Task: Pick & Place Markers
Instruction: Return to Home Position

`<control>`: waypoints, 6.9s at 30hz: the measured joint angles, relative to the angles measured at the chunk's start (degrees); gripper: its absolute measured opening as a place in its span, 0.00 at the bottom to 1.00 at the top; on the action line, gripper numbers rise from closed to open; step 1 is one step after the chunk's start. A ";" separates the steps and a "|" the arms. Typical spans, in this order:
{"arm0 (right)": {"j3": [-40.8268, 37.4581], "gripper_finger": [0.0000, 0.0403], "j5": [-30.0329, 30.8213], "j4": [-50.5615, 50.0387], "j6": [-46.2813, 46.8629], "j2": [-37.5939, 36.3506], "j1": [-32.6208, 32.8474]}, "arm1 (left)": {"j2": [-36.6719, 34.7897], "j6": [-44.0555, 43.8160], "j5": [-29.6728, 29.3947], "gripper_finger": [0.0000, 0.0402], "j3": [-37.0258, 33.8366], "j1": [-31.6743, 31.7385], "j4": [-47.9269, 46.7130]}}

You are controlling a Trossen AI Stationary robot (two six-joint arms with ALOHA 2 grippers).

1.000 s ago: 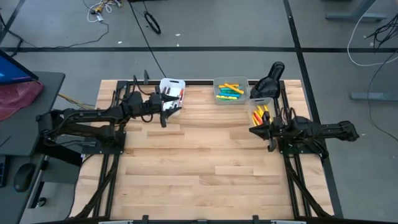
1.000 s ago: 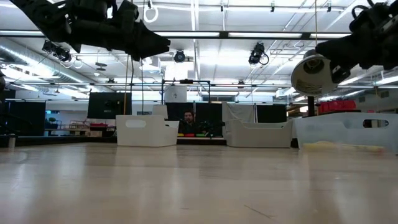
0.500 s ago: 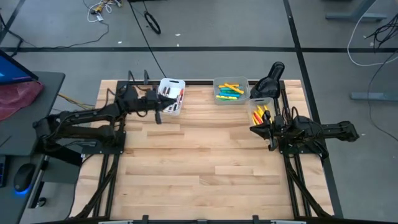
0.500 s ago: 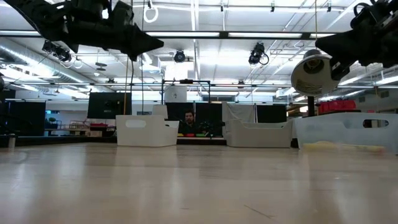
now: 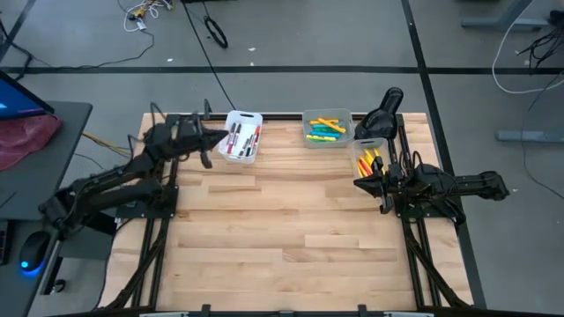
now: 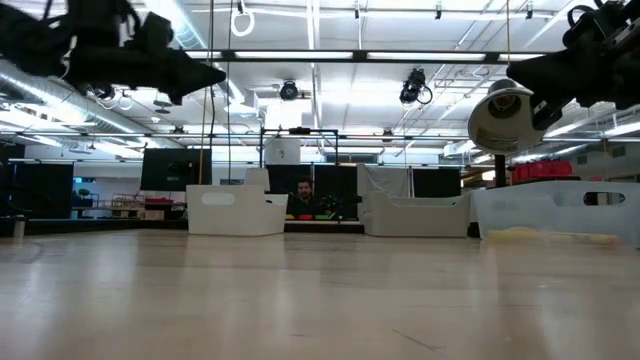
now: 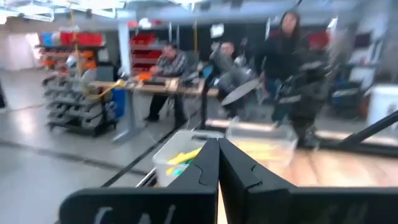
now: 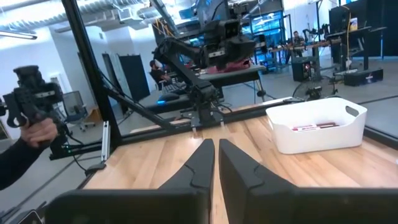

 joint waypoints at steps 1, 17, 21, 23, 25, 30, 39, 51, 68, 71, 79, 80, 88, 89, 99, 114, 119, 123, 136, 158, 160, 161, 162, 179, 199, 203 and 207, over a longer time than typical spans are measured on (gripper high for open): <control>0.00 0.07 0.00 0.00 0.00 0.00 0.00 | -1.20 -1.66 0.01 0.01 -2.06 -0.37 2.57; -0.02 0.07 0.00 -0.01 0.00 0.02 0.00 | -27.51 -4.52 -10.34 0.00 -16.01 -17.47 -3.97; -0.04 0.07 0.00 0.00 0.00 0.02 0.00 | -34.48 -4.46 -14.71 0.00 -16.02 -19.45 -14.99; -0.04 0.07 0.00 -0.02 0.00 0.02 0.00 | -37.85 -4.71 -15.66 0.00 -16.03 -20.85 -18.61; -0.04 0.07 0.00 -0.01 0.00 0.02 0.00 | -41.07 -5.39 -17.15 0.00 -16.03 -22.61 -21.08; -0.07 0.07 0.02 -0.02 0.00 0.04 0.00 | -42.65 -5.88 -24.01 0.00 -16.03 -28.38 -22.90; -0.07 0.07 0.00 -0.02 0.00 0.04 -0.02 | -42.45 -2.48 -27.58 0.01 -16.05 -36.69 -29.82; -0.07 0.07 0.00 -0.04 0.00 0.04 0.00 | -41.88 0.07 -26.12 0.03 -16.03 -39.31 -30.86; -0.07 0.07 0.00 -0.03 -0.01 0.04 0.00 | -41.91 0.04 -26.15 0.03 -16.09 -39.29 -29.63; -0.07 0.07 0.02 -0.27 0.00 -0.35 0.13 | -41.91 0.04 -26.15 0.03 -16.09 -39.29 -29.50; -0.17 0.07 -4.72 -4.28 -8.29 -0.35 -1.23 | -41.91 0.02 -26.15 0.03 -16.09 -39.29 -29.50; -0.17 0.07 -4.82 -4.05 -9.66 -0.36 -1.48 | -41.91 0.02 -26.15 0.03 -16.09 -39.29 -29.48; -0.11 0.07 -4.42 -4.06 -9.29 -0.37 -3.55 | -41.91 0.02 -26.15 0.03 -16.09 -39.29 -29.51; -0.11 0.07 -4.42 -4.07 -9.00 -0.37 -3.68 | -41.91 0.02 -26.15 0.03 -16.09 -39.29 -29.50; -0.09 0.07 -4.42 -3.88 -8.81 0.38 -3.67 | -41.91 0.02 -26.15 0.03 -16.09 -39.29 -29.55; -0.09 0.07 -4.42 -3.89 -8.82 0.37 -3.67 | -41.91 0.02 -26.15 0.03 -16.09 -39.29 -29.57; -0.09 0.07 -4.42 -3.89 -8.83 0.39 -3.67 | -41.91 0.02 -26.15 0.03 -16.09 -39.27 -29.57; -0.09 0.07 -4.41 -3.89 -8.84 0.39 -3.67 | -41.91 0.02 -26.15 0.03 -16.09 -39.29 -29.57; -0.07 0.07 -4.39 -3.96 -8.87 0.42 -3.67 | -42.96 6.39 -18.27 0.03 -16.07 -39.68 -30.90; -0.07 0.07 -4.39 -3.93 -8.87 0.42 -3.67 | -42.68 6.05 -19.05 0.03 -16.12 -42.46 -28.39; -0.07 0.07 -4.39 -3.93 -8.87 0.42 -3.66 | -42.66 6.04 -19.09 0.03 -16.12 -42.44 -28.27; -0.07 0.07 -4.38 -3.89 -8.87 0.42 -3.66 | -42.66 6.02 -19.20 0.03 -16.12 -42.44 -28.28; -0.07 0.07 -4.39 -3.92 -8.87 0.42 -3.65 | -42.66 6.02 -19.16 0.03 -16.12 -42.44 -28.27; -0.07 0.07 -4.39 -3.93 -8.87 0.42 -3.65 | -42.66 5.99 -19.05 0.03 -16.12 -42.44 -28.10; -0.07 0.07 -4.39 -3.93 -8.87 0.42 -3.65 | -42.66 5.99 -19.05 0.03 -16.12 -42.44 -28.10; -0.07 0.07 -4.39 -3.93 -8.87 0.42 -3.65 | -42.66 5.99 -19.05 0.03 -16.12 -42.44 -28.10; -0.07 0.07 -4.39 -3.93 -8.87 0.42 -3.67 | -42.66 5.99 -19.03 0.03 -16.12 -42.44 -28.10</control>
